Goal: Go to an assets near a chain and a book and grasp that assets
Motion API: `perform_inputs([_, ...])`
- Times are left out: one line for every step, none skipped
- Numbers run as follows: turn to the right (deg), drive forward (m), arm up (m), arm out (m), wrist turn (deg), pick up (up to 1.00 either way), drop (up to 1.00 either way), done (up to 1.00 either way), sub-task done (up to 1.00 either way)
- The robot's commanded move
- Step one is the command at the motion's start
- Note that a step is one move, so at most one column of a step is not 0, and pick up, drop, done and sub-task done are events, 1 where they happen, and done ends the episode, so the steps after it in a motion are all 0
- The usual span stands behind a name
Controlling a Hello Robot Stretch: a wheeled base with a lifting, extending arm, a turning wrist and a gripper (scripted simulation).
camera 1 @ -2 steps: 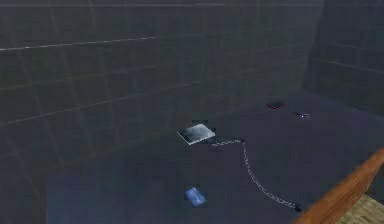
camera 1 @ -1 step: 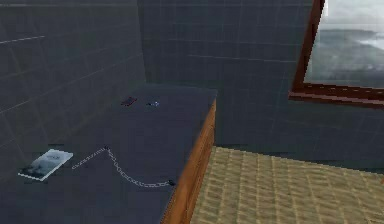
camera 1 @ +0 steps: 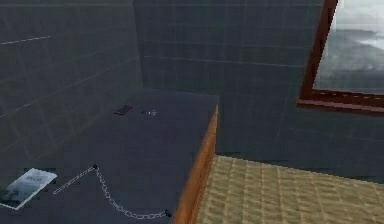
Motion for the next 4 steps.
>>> perform_inputs([-45.0, 0.0, 0.0, 0.0, 0.0, 0.0, 0.0, 0.0, 0.0])
perform_inputs([-45.0, 0.0, 0.0, 0.0, 0.0, 0.0, 0.0, 0.0, 0.0])
perform_inputs([-45.0, 0.0, 0.0, 0.0, 0.0, 0.0, 0.0, 0.0, 0.0])
perform_inputs([0.0, 0.0, 0.5, 0.0, 0.0, 0.0, 0.0, 0.0, 0.0])
